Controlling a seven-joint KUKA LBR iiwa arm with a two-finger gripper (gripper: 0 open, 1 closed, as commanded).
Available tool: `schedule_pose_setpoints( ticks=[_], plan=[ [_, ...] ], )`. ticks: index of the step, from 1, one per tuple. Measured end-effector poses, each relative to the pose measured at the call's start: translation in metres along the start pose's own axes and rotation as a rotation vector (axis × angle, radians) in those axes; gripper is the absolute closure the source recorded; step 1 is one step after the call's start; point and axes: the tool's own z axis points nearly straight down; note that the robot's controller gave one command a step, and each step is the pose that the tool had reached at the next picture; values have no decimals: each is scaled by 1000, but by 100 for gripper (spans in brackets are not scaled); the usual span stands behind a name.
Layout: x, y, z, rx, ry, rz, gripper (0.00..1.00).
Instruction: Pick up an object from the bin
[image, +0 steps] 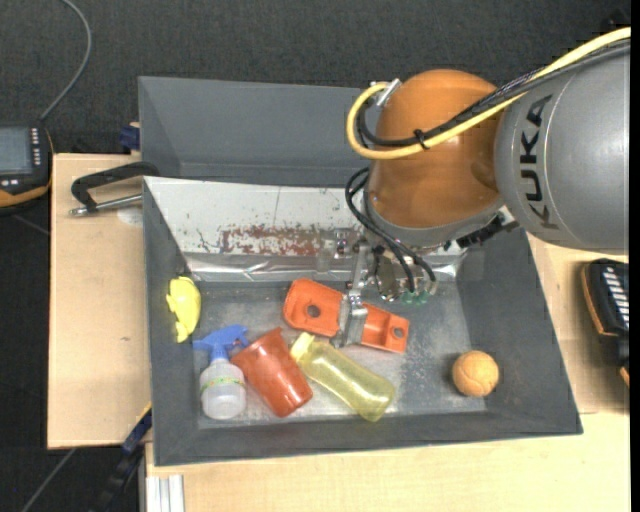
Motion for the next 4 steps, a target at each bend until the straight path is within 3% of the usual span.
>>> schedule_pose_setpoints(
  ticks=[1, 2, 3, 4],
  plan=[
    [-2, -40, 55, 1, -3, -111, 0],
    [-4, -59, 94, 1, 1, -235, 0],
    [-23, -57, 123, 0, -7, -275, 0],
    [-30, -73, 164, 1, -6, -445, 0]
  ],
)
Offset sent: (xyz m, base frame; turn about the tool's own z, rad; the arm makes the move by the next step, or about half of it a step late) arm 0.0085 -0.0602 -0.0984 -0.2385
